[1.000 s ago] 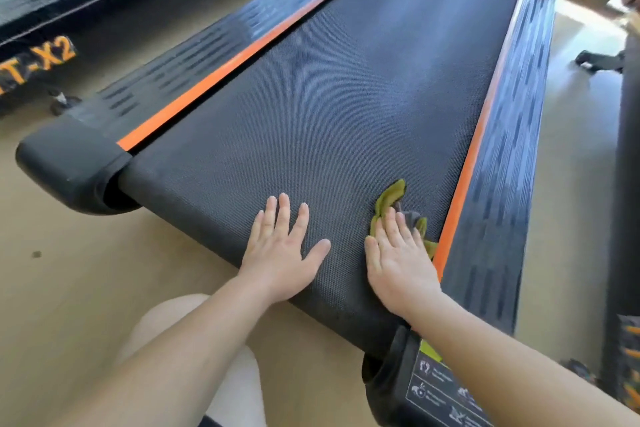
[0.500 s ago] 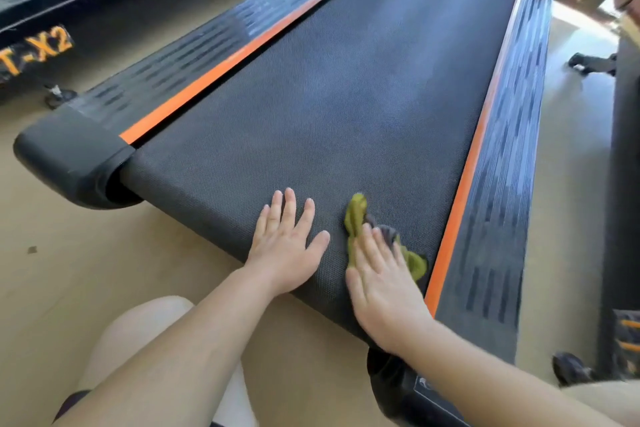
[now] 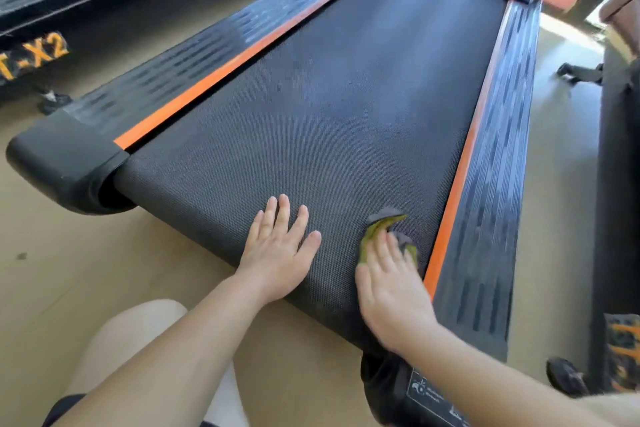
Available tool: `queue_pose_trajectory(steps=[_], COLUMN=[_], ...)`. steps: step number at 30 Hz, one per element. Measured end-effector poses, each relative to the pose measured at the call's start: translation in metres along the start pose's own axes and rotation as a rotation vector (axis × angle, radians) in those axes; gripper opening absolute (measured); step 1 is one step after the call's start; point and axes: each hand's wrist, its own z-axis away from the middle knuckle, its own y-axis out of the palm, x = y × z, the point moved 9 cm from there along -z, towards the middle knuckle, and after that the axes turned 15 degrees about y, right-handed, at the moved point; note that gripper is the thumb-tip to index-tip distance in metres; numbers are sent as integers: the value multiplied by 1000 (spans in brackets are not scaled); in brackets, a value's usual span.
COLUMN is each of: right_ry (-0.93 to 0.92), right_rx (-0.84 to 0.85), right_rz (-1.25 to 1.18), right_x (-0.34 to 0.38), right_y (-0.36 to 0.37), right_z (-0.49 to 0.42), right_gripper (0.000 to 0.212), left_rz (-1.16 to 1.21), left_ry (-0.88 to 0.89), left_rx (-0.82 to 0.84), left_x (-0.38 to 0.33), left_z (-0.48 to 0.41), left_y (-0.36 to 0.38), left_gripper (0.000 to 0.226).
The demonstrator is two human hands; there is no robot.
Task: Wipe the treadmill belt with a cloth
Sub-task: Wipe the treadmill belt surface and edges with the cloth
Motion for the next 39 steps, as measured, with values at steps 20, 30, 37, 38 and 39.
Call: queue_pose_trajectory(steps=[20,30,37,38,39], right_ry=[-136,-57,37,38,31], right_rx=[313,462,315,311,305], right_rz=[-62,89,13,6,-5], right_x=[27,-28,-59,-60,-60], right_y=[-4,-86,-83,-77,-69], right_z=[12,-16,-49,-47,-45], right_gripper=[69,72,64,64,64], left_rz=[-55,-310,-490,-495,-480], left_ry=[-1,460,590,500,357], left_rx=[69,-76,155,130,106], left_x=[6,-115,-90,-74,-56], left_z=[-8,10,-33,-49,-64], left_y=[-2,3,34,21,3], left_gripper=[55,63,57,56,55])
